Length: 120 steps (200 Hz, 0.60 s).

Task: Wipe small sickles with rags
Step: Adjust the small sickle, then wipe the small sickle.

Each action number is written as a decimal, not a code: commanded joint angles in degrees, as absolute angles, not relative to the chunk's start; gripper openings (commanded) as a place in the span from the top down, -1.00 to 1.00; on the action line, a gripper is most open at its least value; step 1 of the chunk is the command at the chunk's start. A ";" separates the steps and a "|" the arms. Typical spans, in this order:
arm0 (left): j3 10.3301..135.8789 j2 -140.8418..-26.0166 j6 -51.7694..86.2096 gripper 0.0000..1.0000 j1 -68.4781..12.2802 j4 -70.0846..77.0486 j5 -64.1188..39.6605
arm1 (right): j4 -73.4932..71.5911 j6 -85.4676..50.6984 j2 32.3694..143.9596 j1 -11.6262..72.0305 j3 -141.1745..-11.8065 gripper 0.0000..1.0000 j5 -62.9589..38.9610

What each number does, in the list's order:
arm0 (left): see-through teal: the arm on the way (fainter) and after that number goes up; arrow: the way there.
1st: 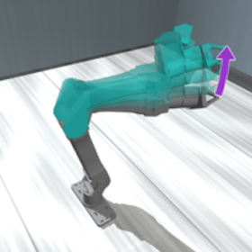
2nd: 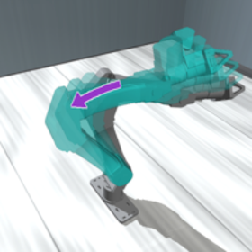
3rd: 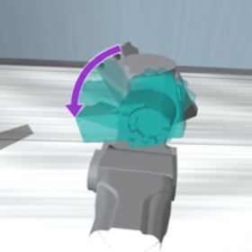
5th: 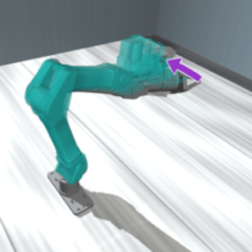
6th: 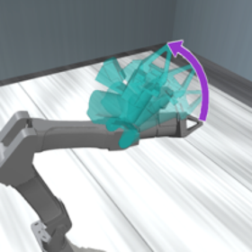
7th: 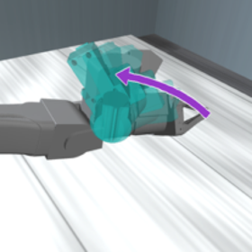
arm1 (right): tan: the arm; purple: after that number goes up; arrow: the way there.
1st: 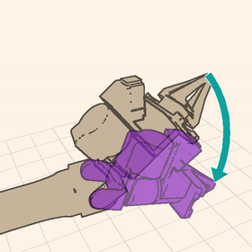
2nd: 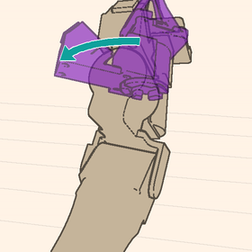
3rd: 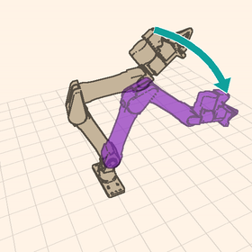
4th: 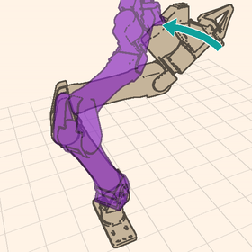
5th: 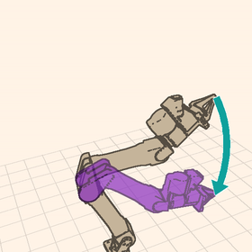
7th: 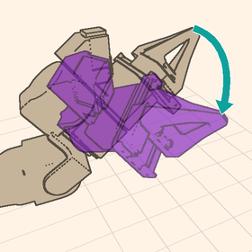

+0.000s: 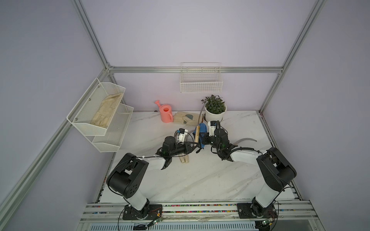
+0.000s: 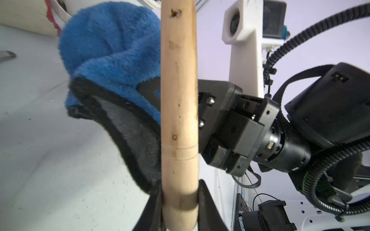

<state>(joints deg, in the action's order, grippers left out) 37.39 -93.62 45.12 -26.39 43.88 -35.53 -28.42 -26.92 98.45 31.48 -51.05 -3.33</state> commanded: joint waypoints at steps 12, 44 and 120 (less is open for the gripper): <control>33.99 -91.69 50.59 1.00 -22.98 58.87 -40.20 | -30.27 -26.34 97.25 31.19 -47.35 1.00 -4.34; 33.32 -90.45 49.44 1.00 -22.04 58.70 -39.07 | -33.00 -27.17 97.90 33.38 -45.47 1.00 -7.69; 33.62 -94.24 50.19 1.00 -22.45 65.10 -38.98 | -39.49 -28.89 99.13 40.61 -45.80 1.00 -16.69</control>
